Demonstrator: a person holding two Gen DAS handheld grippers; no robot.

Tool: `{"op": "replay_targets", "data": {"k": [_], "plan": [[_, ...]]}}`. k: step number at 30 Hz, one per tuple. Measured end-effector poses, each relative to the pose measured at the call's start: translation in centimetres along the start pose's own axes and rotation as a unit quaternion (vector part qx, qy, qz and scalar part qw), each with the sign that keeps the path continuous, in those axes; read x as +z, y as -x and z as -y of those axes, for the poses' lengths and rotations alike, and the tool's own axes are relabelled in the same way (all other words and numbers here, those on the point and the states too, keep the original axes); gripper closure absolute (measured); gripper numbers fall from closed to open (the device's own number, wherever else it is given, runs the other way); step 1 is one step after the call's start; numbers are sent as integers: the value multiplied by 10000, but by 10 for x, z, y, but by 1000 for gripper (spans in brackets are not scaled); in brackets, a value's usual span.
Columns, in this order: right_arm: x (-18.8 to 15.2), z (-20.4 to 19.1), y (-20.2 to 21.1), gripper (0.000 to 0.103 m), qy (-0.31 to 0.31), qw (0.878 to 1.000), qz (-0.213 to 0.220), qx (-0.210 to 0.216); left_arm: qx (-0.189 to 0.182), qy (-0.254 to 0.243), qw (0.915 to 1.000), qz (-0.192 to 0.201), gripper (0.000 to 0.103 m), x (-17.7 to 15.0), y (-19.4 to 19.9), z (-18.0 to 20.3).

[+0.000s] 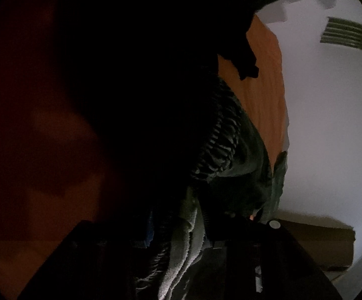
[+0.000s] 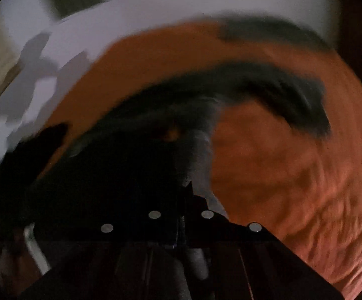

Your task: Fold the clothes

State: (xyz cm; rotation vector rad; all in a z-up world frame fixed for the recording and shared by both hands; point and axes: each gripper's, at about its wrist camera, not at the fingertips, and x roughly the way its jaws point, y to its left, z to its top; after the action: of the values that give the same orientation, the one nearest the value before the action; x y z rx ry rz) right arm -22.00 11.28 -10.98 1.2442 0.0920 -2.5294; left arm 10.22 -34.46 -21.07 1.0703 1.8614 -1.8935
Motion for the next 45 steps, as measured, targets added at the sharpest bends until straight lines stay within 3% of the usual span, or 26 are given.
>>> {"op": "replay_targets", "data": {"k": [2, 3, 4, 5, 6, 7, 9, 11, 15, 17, 19, 23, 26, 32, 33, 34, 36, 37, 39, 41, 43, 45], "plan": [[4, -60, 16, 95, 931, 9954, 222, 31, 10, 44, 10000, -2, 71, -3, 0, -3], [-7, -89, 14, 80, 1394, 9901, 96, 139, 46, 5, 10000, -13, 71, -5, -3, -1], [-29, -119, 3, 57, 1892, 9805, -342, 416, 98, -53, 9999, -12, 71, -5, -9, 6], [-61, -148, -11, 52, 2357, 9638, -970, 782, 150, -110, 9998, -11, 71, -5, -16, 13], [-82, -160, -17, 59, 2502, 9541, -1289, 1022, 152, -113, 9998, -22, 71, -4, -20, 16], [-95, -166, -20, 73, 2515, 9494, -1451, 1200, 97, -53, 9999, -45, 71, -3, -21, 14], [-100, -157, -23, 76, 2147, 9525, -1573, 1483, -15, 75, 9999, -85, 71, -2, -23, 10], [-85, -134, -22, 76, 1762, 9665, -1340, 1297, -64, 158, 9998, -111, 71, -1, -22, 7], [-58, -83, -14, 76, 947, 9834, -954, 1221, -61, 205, 9997, -128, 71, -1, -24, 7], [-49, -57, -11, 73, 573, 9894, -745, 1106, -77, 229, 9996, -134, 71, -1, -24, 7], [-44, -29, -18, 53, 65, 9920, -741, 1017, -65, 231, 9996, -125, 71, -1, -26, 8], [-59, 28, -55, 51, -1259, 9781, -1370, 929, -30, 196, 9997, -113, 71, -3, -29, 12], [-77, 51, -56, 46, -1831, 9690, -1413, 873, -20, 192, 9997, -116, 70, -5, -31, 13], [-102, 53, -72, 45, -2982, 9163, -1870, 1907, -35, 244, 9996, -124, 70, -6, -24, 5], [-105, 52, -74, 58, -3100, 9093, -1879, 2046, -32, 241, 9996, -120, 70, -7, -24, 4], [-103, 48, -72, 76, -3093, 9101, -1807, 2082, -26, 250, 9996, -115, 70, -7, -23, 8], [-96, 38, -63, 84, -2875, 9240, -1595, 1954, -29, 279, 9995, -118, 70, -6, -23, 13], [-89, 32, -56, 87, -2660, 9359, -1470, 1780, -35, 293, 9995, -122, 70, -6, -26, 14], [-68, 7, -30, 93, -1797, 9743, -934, 987, -45, 318, 9994, -125, 70, -7, -25, 11], [-49, -23, 0, 94, -843, 9956, -286, 303, -40, 328, 9994, -133, 69, -7, -25, 10], [-37, -60, 32, 94, 16, 9993, 361, 128, -28, 373, 9991, -203, 65, -8, -29, 10], [-33, -96, 55, 94, 712, 9944, 756, 217, -39, 404, 9989, -237, 64, -9, -33, 12]]}}
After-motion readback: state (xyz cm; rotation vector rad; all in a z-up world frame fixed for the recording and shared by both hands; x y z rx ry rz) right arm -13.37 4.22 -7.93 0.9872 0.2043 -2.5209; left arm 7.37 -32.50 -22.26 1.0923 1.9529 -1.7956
